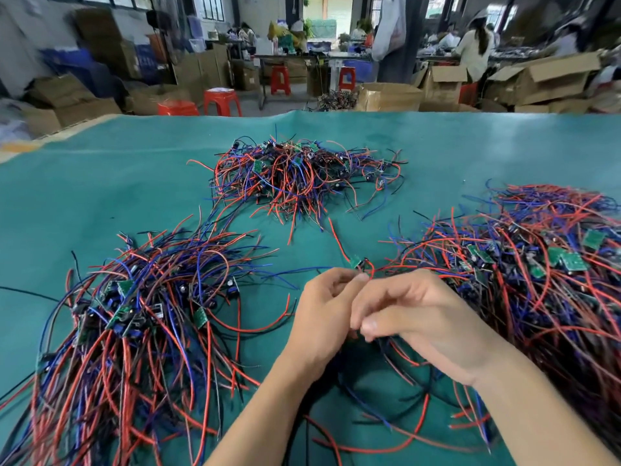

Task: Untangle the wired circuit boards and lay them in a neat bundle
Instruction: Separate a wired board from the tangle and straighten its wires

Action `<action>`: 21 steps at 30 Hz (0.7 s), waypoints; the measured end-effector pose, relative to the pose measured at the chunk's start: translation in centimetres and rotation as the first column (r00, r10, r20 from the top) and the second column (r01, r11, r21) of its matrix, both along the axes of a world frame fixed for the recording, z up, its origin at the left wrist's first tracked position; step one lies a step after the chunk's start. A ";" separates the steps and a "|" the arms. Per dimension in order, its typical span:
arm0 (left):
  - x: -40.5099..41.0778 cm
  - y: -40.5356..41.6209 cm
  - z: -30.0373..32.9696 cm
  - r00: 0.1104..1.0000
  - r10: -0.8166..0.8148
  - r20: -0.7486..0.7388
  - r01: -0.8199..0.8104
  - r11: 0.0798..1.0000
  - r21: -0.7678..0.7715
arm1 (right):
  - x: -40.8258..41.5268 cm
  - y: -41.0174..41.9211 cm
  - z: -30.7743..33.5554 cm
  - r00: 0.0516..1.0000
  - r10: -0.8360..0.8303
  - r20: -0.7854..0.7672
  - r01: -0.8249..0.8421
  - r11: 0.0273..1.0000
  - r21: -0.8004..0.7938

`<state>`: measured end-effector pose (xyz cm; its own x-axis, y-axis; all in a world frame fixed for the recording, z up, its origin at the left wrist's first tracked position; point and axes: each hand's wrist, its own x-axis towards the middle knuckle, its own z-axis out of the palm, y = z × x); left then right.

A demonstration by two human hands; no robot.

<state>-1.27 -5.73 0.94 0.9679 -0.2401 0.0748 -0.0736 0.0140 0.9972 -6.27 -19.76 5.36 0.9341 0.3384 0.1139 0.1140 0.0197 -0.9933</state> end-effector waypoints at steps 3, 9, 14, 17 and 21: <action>0.1 0.0 -0.2 0.999 0.043 0.004 -0.043 0.998 0.045 | 0.0 -0.2 -0.1 0.977 0.199 -0.081 -0.197 0.980 0.034; -0.1 0.1 0.0 1.000 0.020 0.002 -0.020 1.000 0.009 | 0.1 -0.6 -0.6 0.949 0.268 -0.163 -0.274 0.962 -0.011; -0.2 -0.2 0.2 0.999 -0.016 -0.030 0.014 0.998 -0.054 | 1.7 -1.4 -1.7 0.842 -0.536 -0.055 0.532 0.843 -0.072; -0.2 -0.2 0.1 0.996 -0.094 -0.002 0.093 0.995 -0.039 | 2.2 -0.9 -2.6 0.745 -0.667 0.002 0.665 0.743 -0.079; -0.4 0.0 0.1 0.986 -0.162 0.023 0.163 0.986 -0.035 | 2.0 0.1 -2.8 0.809 -0.585 0.054 0.586 0.797 -0.145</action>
<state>-1.69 -5.74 1.07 0.9143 -0.3911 0.1050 -0.0869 0.0637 0.9942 -4.26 -19.66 2.58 0.9589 -0.2598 0.1143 0.0627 -0.1990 -0.9780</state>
